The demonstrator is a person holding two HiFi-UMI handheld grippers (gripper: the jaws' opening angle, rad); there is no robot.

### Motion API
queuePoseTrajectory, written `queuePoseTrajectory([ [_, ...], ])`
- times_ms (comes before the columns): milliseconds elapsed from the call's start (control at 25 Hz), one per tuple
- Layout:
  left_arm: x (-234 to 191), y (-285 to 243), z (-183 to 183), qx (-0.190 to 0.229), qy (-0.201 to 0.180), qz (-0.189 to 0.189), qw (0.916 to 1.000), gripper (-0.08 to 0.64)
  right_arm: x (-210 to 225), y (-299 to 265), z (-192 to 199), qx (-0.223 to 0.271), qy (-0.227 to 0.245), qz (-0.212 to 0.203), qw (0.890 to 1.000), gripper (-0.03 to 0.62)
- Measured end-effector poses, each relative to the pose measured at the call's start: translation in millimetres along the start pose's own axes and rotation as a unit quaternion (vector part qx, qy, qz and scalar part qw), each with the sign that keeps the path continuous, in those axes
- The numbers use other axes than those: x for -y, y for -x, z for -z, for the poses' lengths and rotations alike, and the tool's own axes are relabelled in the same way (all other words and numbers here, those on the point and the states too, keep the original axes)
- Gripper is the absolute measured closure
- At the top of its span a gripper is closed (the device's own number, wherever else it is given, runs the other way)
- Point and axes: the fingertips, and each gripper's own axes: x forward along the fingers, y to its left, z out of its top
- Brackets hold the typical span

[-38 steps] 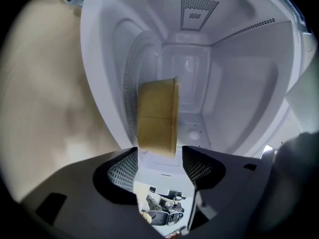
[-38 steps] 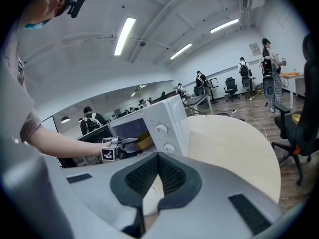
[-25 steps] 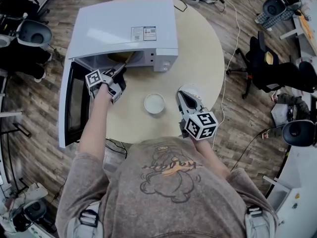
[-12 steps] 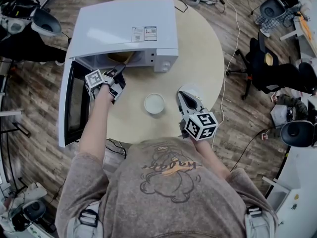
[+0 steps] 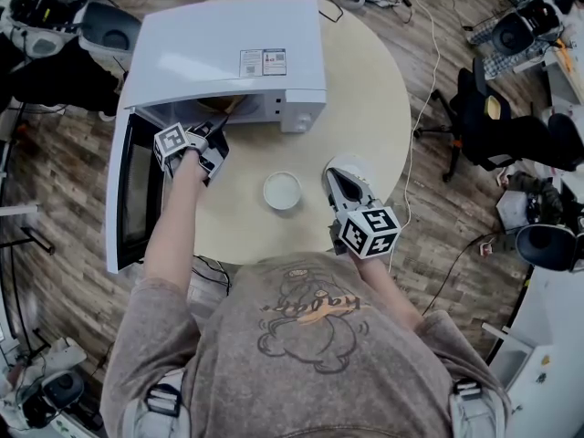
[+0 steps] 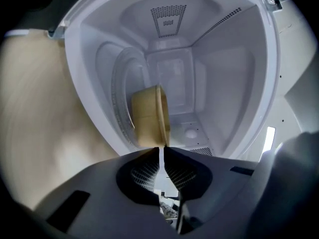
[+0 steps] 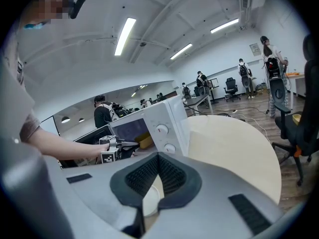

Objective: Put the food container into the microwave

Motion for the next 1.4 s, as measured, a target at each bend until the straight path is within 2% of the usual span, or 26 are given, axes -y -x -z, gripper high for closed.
queuePoseTrajectory([
  [240,-0.6,0.0,-7.1,0.007,0.0,0.001,1.0,0.511,1.4,1.9,0.9,-0.001,-0.001,0.002,1.0,0.592],
  [520,15.4,7.5,4.0,0.008,-0.005,0.012,0.9999,0.509,-3.0,0.6,-0.2,-0.002,0.003,-0.012,1.0,0.592],
  [880,62.8,36.7,33.9,0.019,-0.031,0.038,0.9986,0.509,-14.5,-3.3,-1.7,-0.009,0.017,-0.057,0.998,0.592],
  [960,72.8,44.7,38.1,0.029,-0.044,0.048,0.9975,0.511,-18.4,-5.1,-3.1,-0.011,0.022,-0.069,0.997,0.592],
  [1120,91.8,61.9,52.0,0.045,-0.043,0.069,0.9957,0.509,-26.2,-9.9,-5.5,-0.014,0.03,-0.092,0.995,0.592],
  [1400,110.1,97.3,75.9,0.074,-0.061,0.08,0.9921,0.509,-43.7,-21.1,-4.0,-0.023,0.047,-0.135,0.989,0.592],
])
